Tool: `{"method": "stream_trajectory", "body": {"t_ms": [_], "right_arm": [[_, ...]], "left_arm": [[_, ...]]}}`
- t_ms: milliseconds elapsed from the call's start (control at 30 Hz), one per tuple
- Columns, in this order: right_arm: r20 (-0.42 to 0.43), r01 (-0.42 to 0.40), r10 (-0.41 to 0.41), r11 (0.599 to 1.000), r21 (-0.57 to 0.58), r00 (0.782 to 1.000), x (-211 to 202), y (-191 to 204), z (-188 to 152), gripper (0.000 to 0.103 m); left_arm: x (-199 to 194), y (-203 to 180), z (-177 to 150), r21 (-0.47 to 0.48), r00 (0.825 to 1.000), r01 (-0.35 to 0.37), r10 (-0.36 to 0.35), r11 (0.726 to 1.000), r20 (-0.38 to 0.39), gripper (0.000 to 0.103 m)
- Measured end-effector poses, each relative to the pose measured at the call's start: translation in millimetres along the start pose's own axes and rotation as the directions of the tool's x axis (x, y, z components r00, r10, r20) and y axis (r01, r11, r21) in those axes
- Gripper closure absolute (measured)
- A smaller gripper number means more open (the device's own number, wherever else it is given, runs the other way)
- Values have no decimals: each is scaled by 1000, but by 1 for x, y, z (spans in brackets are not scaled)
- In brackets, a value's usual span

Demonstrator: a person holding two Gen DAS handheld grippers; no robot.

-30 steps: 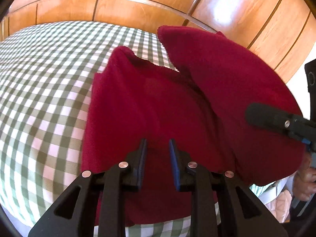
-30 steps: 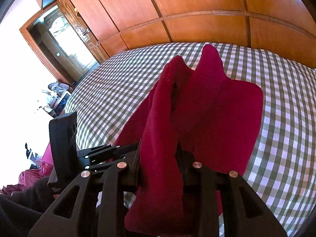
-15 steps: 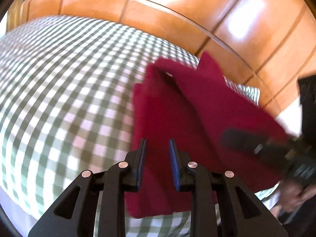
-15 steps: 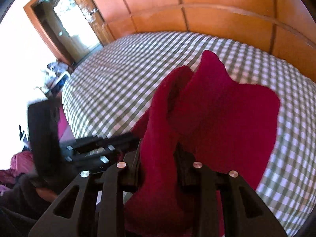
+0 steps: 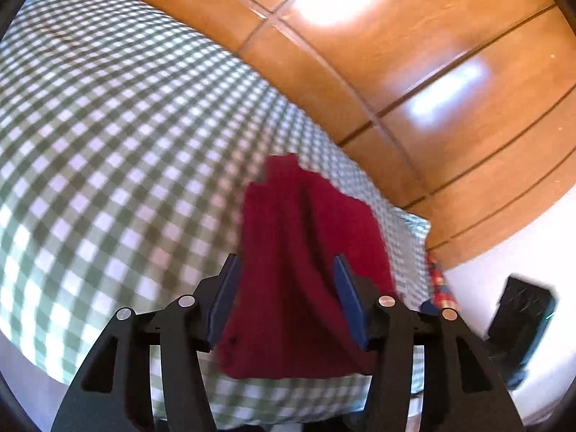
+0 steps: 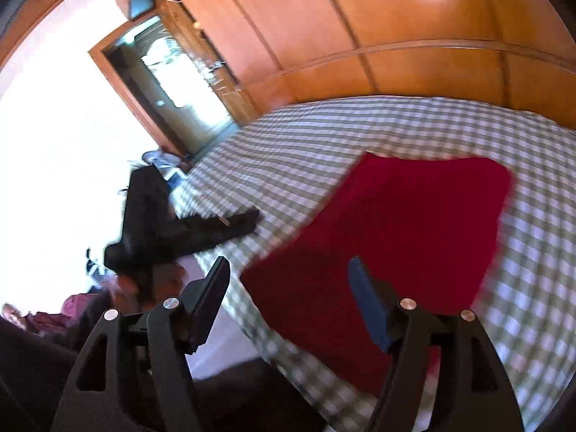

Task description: Fold small clothes

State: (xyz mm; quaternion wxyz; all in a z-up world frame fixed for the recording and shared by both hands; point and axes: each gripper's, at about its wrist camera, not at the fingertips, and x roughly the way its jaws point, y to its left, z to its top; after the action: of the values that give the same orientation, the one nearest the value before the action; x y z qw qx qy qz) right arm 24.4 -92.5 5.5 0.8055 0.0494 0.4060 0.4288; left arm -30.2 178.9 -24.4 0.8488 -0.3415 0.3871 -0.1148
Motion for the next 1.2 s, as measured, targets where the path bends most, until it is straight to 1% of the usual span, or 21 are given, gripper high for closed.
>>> {"method": "stream_trajectory", "body": {"t_ms": [67, 100, 133, 200, 267, 367, 433, 467, 533, 567, 633, 700, 733, 833, 867, 967, 1000, 1033, 1067, 1133, 1200], "right_arm": [[-29, 67, -68, 998, -5, 997, -7, -10, -20, 35], [-47, 97, -98, 995, -6, 994, -9, -15, -30, 35], [-69, 136, -136, 991, -6, 988, -10, -20, -44, 35], [-103, 179, -179, 984, -1, 979, -4, -26, -64, 35], [-136, 209, -207, 978, 4, 969, 5, -30, -77, 35], [-146, 255, -251, 967, 8, 957, 20, -35, -85, 37], [-151, 282, -278, 959, 2, 949, 30, -38, -84, 45], [-147, 298, -295, 955, -4, 944, 33, -39, -84, 53], [-131, 303, -297, 953, 29, 946, 37, -43, -77, 74], [-112, 293, -286, 955, 53, 952, 34, -44, -74, 79], [-81, 308, -306, 951, 12, 948, 32, -38, -71, 85], [-89, 308, -308, 951, -14, 947, 32, -38, -73, 87], [-99, 310, -309, 951, -6, 946, 35, -40, -74, 88], [-134, 316, -314, 949, -11, 940, 46, -43, -84, 88], [-137, 323, -322, 946, -21, 937, 50, -42, -83, 88], [-138, 319, -321, 947, -32, 937, 51, -41, -83, 88], [-138, 313, -314, 949, -27, 939, 49, -43, -83, 85], [-139, 303, -303, 953, -22, 943, 48, -43, -83, 81], [-138, 297, -296, 955, -17, 945, 49, -42, -83, 77], [-131, 276, -275, 961, -9, 953, 39, -43, -84, 56], [-125, 261, -260, 965, -7, 957, 27, -44, -85, 50]], "left_arm": [[2, -13, 1, 11, 999, 43, -43, 999, -27, 51], [5, -19, 1, 17, 997, 63, -62, 998, -44, 48], [7, -24, 2, 23, 995, 78, -77, 997, -57, 41], [15, -35, -1, 30, 989, 107, -104, 994, -102, 37], [27, -42, -5, 30, 979, 128, -122, 991, -162, 36], [41, -50, -11, 66, 975, 87, -72, 994, -209, 36], [50, -51, -14, 76, 971, 76, -57, 994, -230, 36], [54, -52, -14, 84, 970, 70, -48, 994, -239, 40], [57, -54, -14, 129, 973, 44, -14, 991, -230, 80], [56, -55, -14, 144, 978, 43, -12, 989, -209, 85], [36, -59, -16, 207, 991, 60, -34, 977, -127, 88], [26, -58, -19, 242, 996, 24, -2, 970, -91, 88], [24, -48, -23, 231, 996, 2, 19, 973, -87, 88], [39, -21, -37, 227, 986, -94, 123, 969, -116, 88], [46, -10, -42, 199, 982, -99, 128, 975, -139, 88], [43, -10, -41, 179, 989, -57, 80, 982, -122, 85], [41, -13, -37, 176, 991, -27, 49, 984, -122, 80], [39, -15, -31, 167, 992, 3, 18, 986, -124, 69], [38, -18, -26, 160, 992, 13, 6, 987, -122, 62], [39, -24, -15, 154, 994, 18, -1, 988, -107, 46], [46, -29, -4, 139, 991, 51, -32, 989, -131, 43]]}}
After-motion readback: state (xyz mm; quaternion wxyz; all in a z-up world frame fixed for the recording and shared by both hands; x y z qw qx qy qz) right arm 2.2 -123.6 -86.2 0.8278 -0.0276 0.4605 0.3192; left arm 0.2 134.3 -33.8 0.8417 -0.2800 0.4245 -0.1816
